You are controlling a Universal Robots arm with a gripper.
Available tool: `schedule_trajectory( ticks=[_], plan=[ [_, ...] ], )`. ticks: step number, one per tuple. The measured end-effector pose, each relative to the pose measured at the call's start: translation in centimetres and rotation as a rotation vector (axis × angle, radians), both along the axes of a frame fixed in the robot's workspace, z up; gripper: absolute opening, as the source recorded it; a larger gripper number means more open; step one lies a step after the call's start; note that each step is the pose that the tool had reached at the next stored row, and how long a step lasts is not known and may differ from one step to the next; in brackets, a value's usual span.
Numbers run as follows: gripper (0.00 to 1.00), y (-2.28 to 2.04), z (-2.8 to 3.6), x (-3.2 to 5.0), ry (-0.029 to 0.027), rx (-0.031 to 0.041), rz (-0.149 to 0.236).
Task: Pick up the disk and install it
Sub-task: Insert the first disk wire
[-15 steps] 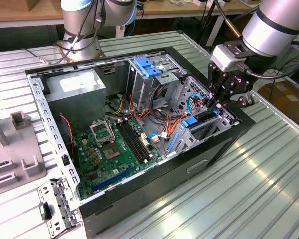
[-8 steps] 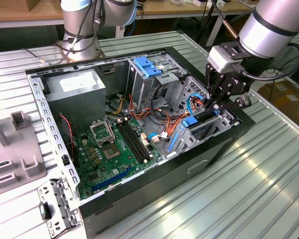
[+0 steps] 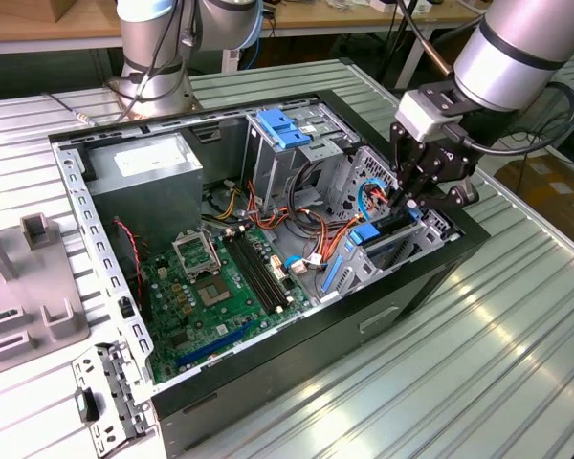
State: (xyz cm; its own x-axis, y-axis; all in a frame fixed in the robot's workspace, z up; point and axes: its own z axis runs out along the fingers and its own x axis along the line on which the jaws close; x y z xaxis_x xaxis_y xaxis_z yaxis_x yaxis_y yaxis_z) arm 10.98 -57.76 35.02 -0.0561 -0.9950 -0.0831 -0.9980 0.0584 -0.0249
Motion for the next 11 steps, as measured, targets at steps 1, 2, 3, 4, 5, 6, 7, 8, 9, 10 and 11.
schedule_trajectory(
  ticks=[1, 2, 3, 4, 5, 6, 7, 8, 9, 10, 11],
  plan=[
    [0.17, 0.00, -0.04, 0.09, 0.0000, 0.0000, 0.000],
    [0.17, 0.00, -0.09, 0.16, 0.0000, 0.0000, 0.000],
    [0.17, 0.00, -0.15, 0.16, 0.0000, 0.0001, 0.000],
    [0.17, 0.00, -0.17, 0.16, 0.0000, 0.0001, 0.000],
    [0.17, 0.00, -0.19, 0.16, -0.0001, 0.0000, 0.001],
    [0.17, 0.00, -0.21, 0.17, 0.0000, 0.0000, 0.004],
    [0.17, 0.00, -0.24, 0.16, 0.0000, 0.0001, 0.005],
    [0.17, 0.01, -0.31, 0.16, 0.0000, 0.0003, 0.005],
    [0.17, 0.00, -0.37, 0.17, 0.0000, 0.0002, 0.005],
    [0.17, 0.00, -0.42, 0.17, 0.0000, 0.0002, 0.005],
    [0.17, 0.00, -0.49, 0.17, 0.0000, 0.0001, 0.005]
  ],
)
